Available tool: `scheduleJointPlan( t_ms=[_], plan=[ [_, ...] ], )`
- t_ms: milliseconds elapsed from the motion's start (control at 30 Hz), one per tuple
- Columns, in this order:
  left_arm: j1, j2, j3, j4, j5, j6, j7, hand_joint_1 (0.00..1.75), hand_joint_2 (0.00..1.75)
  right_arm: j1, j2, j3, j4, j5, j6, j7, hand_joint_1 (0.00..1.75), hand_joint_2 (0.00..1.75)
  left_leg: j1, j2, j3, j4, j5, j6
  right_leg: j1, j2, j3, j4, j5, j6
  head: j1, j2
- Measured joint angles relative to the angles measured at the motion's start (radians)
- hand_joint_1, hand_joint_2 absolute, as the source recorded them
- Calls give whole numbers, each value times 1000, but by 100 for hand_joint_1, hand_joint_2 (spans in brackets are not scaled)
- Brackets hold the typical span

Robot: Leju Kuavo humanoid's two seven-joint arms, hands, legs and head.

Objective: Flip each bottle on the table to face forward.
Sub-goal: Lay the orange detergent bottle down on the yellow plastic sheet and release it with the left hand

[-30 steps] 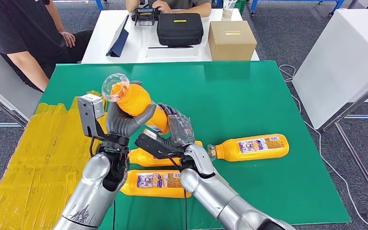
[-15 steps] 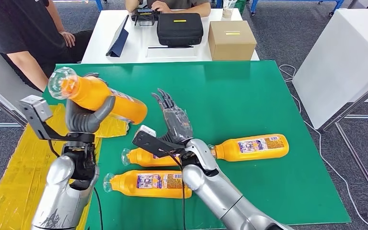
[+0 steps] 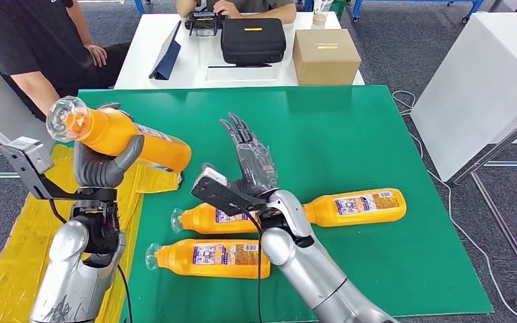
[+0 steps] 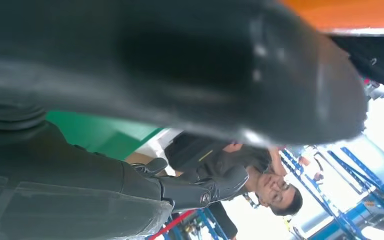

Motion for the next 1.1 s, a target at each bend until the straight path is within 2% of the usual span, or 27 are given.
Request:
scheduleJointPlan(
  t_ms=[267,333,433,533,667,1100],
  plan=[
    [-31,45,27,-16,-416,117,36,175,175,50,-1,-87,-148,55,59,-1,0,0,0,0,0,0,0,0,0,0,0,0,0,0,0,0],
    [-33,58,30,-13,-617,160,68,175,175,62,-2,-107,-178,60,66,-4,0,0,0,0,0,0,0,0,0,0,0,0,0,0,0,0],
    [-37,84,43,13,-1014,218,118,175,175,77,-5,-136,-221,61,81,-13,0,0,0,0,0,0,0,0,0,0,0,0,0,0,0,0],
    [-40,107,67,61,-1224,241,127,175,175,84,-12,-159,-249,56,92,-19,0,0,0,0,0,0,0,0,0,0,0,0,0,0,0,0],
    [-40,124,87,111,-1298,256,124,175,175,86,-19,-174,-265,50,94,-22,0,0,0,0,0,0,0,0,0,0,0,0,0,0,0,0],
    [-42,133,96,153,-1310,261,124,175,175,87,-21,-188,-270,49,94,-23,0,0,0,0,0,0,0,0,0,0,0,0,0,0,0,0]
  ],
)
